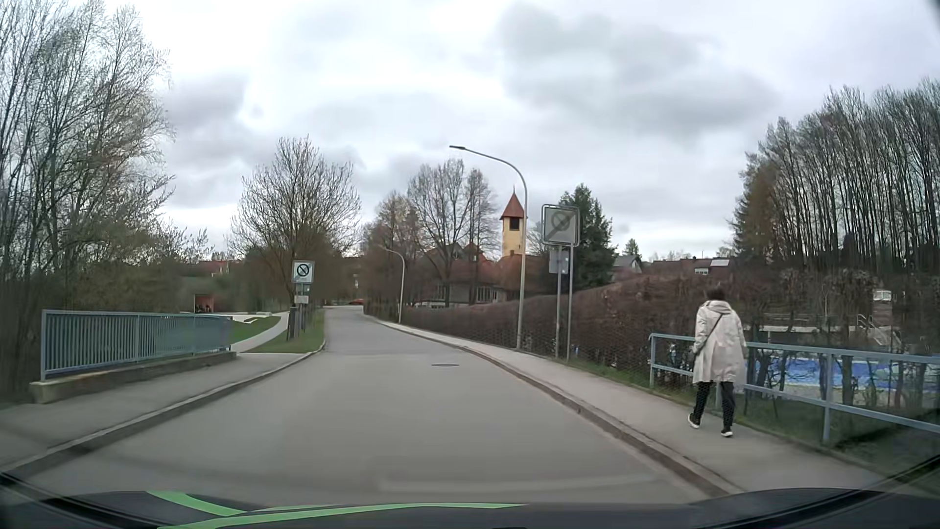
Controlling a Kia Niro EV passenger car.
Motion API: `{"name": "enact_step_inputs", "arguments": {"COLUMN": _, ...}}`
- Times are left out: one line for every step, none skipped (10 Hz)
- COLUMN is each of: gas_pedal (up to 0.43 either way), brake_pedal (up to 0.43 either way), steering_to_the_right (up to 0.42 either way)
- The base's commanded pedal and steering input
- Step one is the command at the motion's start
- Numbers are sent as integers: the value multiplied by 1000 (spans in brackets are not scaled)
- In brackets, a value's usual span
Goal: Follow the waypoints while adhering to traffic rules and regulations
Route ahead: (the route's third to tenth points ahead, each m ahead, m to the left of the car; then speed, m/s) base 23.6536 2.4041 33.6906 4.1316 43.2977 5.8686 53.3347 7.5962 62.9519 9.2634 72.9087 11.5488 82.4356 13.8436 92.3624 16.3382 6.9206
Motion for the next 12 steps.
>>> {"name": "enact_step_inputs", "arguments": {"gas_pedal": 150, "brake_pedal": 0, "steering_to_the_right": -36}}
{"name": "enact_step_inputs", "arguments": {"gas_pedal": 150, "brake_pedal": 0, "steering_to_the_right": -36}}
{"name": "enact_step_inputs", "arguments": {"gas_pedal": 150, "brake_pedal": 0, "steering_to_the_right": -36}}
{"name": "enact_step_inputs", "arguments": {"gas_pedal": 150, "brake_pedal": 0, "steering_to_the_right": -33}}
{"name": "enact_step_inputs", "arguments": {"gas_pedal": 150, "brake_pedal": 0, "steering_to_the_right": -29}}
{"name": "enact_step_inputs", "arguments": {"gas_pedal": 150, "brake_pedal": 0, "steering_to_the_right": -29}}
{"name": "enact_step_inputs", "arguments": {"gas_pedal": 150, "brake_pedal": 0, "steering_to_the_right": -28}}
{"name": "enact_step_inputs", "arguments": {"gas_pedal": 150, "brake_pedal": 0, "steering_to_the_right": -25}}
{"name": "enact_step_inputs", "arguments": {"gas_pedal": 150, "brake_pedal": 0, "steering_to_the_right": -23}}
{"name": "enact_step_inputs", "arguments": {"gas_pedal": 150, "brake_pedal": 0, "steering_to_the_right": -23}}
{"name": "enact_step_inputs", "arguments": {"gas_pedal": 150, "brake_pedal": 0, "steering_to_the_right": -23}}
{"name": "enact_step_inputs", "arguments": {"gas_pedal": 150, "brake_pedal": 0, "steering_to_the_right": -23}}
